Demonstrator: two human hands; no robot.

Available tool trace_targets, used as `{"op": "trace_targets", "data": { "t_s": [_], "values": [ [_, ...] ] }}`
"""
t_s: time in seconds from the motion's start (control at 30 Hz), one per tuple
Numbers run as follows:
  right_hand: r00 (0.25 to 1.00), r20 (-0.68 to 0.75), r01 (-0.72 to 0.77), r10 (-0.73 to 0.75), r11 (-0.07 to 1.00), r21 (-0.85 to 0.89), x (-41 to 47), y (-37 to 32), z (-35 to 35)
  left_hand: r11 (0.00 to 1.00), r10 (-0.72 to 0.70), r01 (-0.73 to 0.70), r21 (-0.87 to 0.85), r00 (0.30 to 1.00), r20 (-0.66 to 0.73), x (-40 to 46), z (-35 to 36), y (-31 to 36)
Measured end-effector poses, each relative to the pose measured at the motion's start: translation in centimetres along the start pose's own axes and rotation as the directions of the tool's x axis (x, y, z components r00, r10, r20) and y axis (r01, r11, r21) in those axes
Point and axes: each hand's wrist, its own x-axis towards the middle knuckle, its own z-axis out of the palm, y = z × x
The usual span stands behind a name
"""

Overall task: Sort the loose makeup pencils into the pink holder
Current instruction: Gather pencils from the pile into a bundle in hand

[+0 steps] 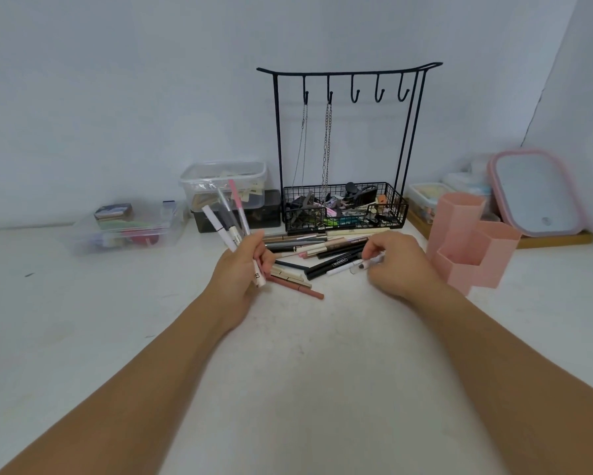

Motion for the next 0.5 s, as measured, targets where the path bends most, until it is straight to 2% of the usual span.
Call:
{"op": "trace_targets", "data": {
  "t_s": [0.1, 0.2, 0.37, 0.43, 0.5],
  "values": [
    [0.999, 0.045, 0.017, -0.017, 1.0, -0.001, 0.0, -0.3, -0.2, 0.999, -0.036, 0.038, -0.021, 0.997, 0.066, -0.3, 0.2, -0.1],
    [0.996, 0.071, 0.054, -0.053, 0.999, -0.008, -0.2, -0.4, -0.2, 0.998, -0.056, 0.053, 0.029, 0.993, 0.104, -0.7, 0.4, -0.1],
    [0.986, 0.116, 0.125, -0.117, 0.99, -0.065, -0.4, -0.5, -0.4, 0.997, -0.014, 0.005, 0.075, 0.993, 0.119, -0.9, 0.4, 0.0],
    [0.986, 0.067, 0.154, -0.154, 0.988, 0.001, -0.5, -0.5, -0.2, 0.996, -0.007, -0.007, 0.092, 0.99, 0.143, -1.0, 0.4, -0.1],
    [0.984, -0.039, 0.176, -0.171, 0.96, 0.216, -0.6, -1.2, 0.1, 0.995, -0.031, 0.017, 0.101, 0.99, 0.141, -1.0, 0.6, -0.1]
  ]
}}
